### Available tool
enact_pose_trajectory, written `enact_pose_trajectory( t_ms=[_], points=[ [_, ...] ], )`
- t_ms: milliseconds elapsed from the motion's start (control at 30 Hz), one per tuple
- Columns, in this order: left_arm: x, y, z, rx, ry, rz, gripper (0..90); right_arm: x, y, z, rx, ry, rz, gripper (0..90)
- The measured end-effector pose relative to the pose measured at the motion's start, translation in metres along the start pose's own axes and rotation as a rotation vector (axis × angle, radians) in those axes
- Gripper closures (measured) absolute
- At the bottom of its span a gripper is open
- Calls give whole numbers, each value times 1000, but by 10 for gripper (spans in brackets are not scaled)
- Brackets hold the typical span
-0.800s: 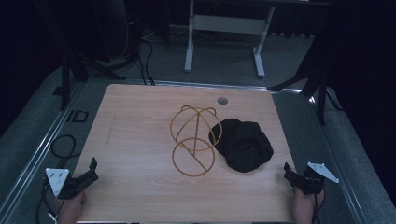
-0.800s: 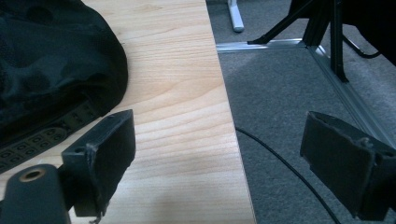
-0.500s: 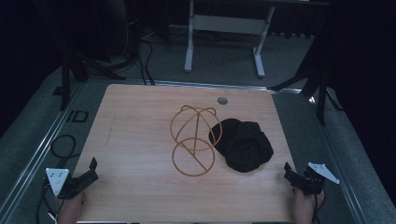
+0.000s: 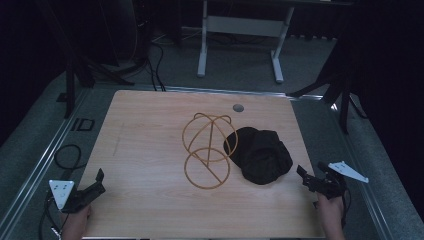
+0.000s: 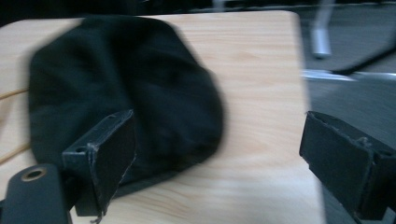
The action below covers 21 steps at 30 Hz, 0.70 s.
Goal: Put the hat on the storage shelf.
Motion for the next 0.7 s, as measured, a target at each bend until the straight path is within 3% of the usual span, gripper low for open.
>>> enact_pose_trajectory(
  t_ms=[100, 167, 200, 300, 367, 433, 500, 567, 633, 700],
  points=[
    [0, 0, 0, -3, 3, 0, 6, 2, -14, 11, -61, -52, 20, 106],
    [0, 0, 0, -3, 3, -1, 6, 5, -21, 17, -111, -55, 34, 107],
    [0, 0, 0, -2, 4, -1, 6, 7, -23, 21, -128, -96, 45, 106],
    [0, 0, 0, 0, 4, 1, 6, 15, -30, 30, -163, -136, 68, 113],
    [0, 0, 0, 0, 4, 0, 6, 19, -33, 34, -190, -137, 69, 149],
    [0, 0, 0, -1, 5, 0, 6, 24, -37, 39, -201, -181, 73, 152],
    [0, 0, 0, 0, 5, 0, 6, 29, -40, 42, -239, -189, 74, 219],
    [0, 0, 0, -1, 6, 0, 6, 34, -42, 44, -282, -166, 89, 237],
    [0, 0, 0, 0, 6, 0, 6, 40, -43, 47, -293, -186, 114, 313],
    [0, 0, 0, 1, 6, 1, 6, 46, -44, 50, -315, -195, 132, 329]
  ],
)
Point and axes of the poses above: each handheld gripper's, and its own axes: x roughly forward along the jaws, y roughly out of its underside, z roughly to its left, the point moved 6 cm from there along x, roughly forward along the jaws, and after that the axes turned 10 degrees about z, right-handed, at the moved point
